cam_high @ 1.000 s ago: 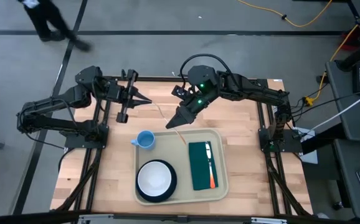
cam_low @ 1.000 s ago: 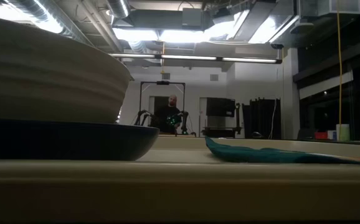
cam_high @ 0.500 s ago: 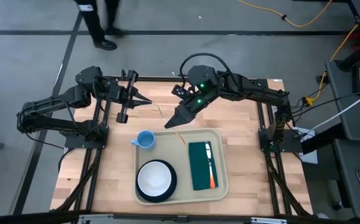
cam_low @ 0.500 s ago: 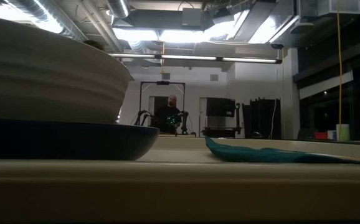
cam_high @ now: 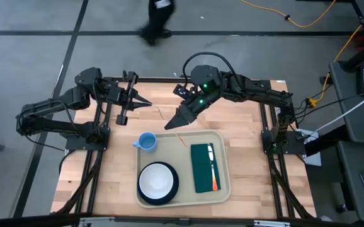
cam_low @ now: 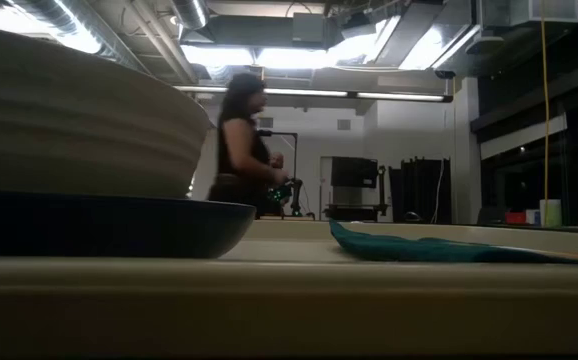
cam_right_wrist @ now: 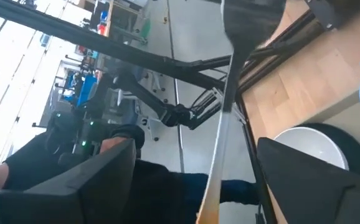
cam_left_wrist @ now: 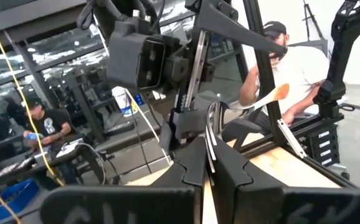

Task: Set up tray
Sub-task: Put the orange fork on top of the green napkin to the left of the orange knife

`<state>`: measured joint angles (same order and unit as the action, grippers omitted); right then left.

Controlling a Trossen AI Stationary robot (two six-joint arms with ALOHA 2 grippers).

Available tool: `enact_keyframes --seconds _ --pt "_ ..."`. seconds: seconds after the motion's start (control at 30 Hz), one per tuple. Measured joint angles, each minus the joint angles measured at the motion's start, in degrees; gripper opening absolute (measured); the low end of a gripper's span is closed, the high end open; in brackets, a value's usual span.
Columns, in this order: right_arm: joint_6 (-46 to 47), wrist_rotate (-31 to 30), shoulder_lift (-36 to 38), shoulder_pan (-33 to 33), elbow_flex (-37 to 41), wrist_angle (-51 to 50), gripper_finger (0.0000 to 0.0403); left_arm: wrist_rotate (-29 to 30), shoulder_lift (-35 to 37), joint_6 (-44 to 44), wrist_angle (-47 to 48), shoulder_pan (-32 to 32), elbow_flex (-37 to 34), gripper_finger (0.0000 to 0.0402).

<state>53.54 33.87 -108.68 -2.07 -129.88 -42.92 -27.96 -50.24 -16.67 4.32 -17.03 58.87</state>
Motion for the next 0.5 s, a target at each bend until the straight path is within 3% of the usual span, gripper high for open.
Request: enact_keyframes --seconds 0.27,0.4,0.5 --pt "-2.7 -0.2 0.0 0.0 0.0 -6.2 0.0341 0.7 4.4 0.0 2.8 -2.5 0.0 0.0003" --pt "-3.0 -1.6 0.0 0.0 0.0 -6.5 0.0341 6.2 6.4 0.0 7.5 -4.3 0.0 0.0003" --pt "-3.4 -3.0 0.3 0.3 0.0 -7.0 0.0341 6.6 6.8 0.1 12.0 -5.6 0.0 0.0003"
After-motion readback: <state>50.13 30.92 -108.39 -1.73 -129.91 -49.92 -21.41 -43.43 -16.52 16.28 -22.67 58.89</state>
